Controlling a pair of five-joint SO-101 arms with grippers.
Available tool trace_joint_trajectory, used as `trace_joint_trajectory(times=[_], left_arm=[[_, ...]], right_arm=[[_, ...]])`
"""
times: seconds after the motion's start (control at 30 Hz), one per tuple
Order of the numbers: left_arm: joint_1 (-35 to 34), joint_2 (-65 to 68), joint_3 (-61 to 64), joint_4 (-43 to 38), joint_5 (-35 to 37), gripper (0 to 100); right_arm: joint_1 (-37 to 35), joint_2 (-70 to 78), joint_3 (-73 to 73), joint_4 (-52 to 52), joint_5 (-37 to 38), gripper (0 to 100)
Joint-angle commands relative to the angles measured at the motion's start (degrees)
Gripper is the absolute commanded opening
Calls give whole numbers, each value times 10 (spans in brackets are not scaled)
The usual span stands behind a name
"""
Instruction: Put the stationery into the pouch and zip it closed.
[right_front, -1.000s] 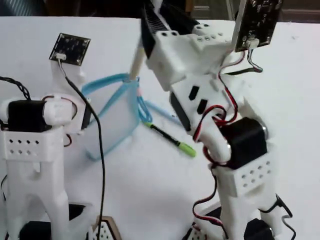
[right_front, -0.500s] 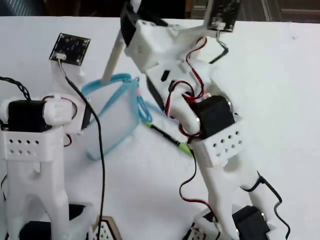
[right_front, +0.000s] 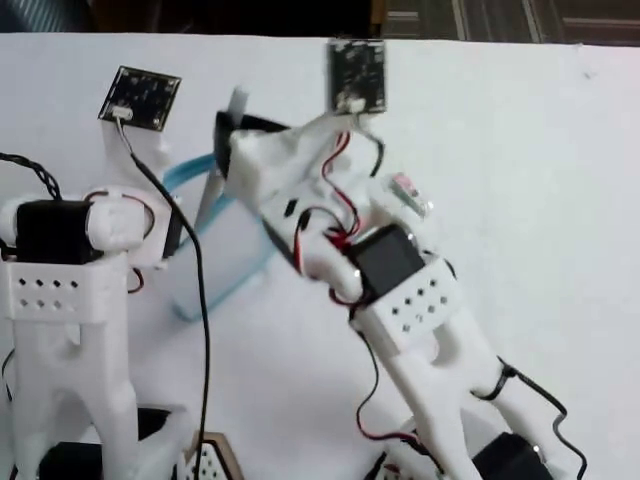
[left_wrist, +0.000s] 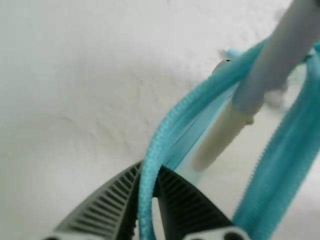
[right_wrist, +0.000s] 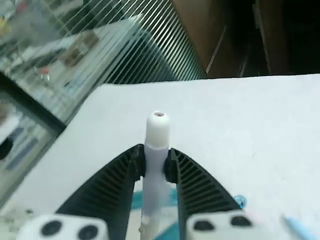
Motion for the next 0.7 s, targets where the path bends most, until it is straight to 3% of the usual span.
trace_joint_trajectory(times=[0.0, 0.23, 0.5, 0.67], left_arm=[[-3, 6, -6, -15, -4, 22], [-3, 6, -6, -15, -4, 22], [-3, 6, -6, -15, -4, 22], [-3, 6, -6, -15, -5, 22]], right_arm=[[-20, -38, 5, -7, 25, 53], [-35, -73, 4, 42, 25, 291], [58, -128, -59, 51, 30, 289], [123, -81, -129, 207, 189, 286]])
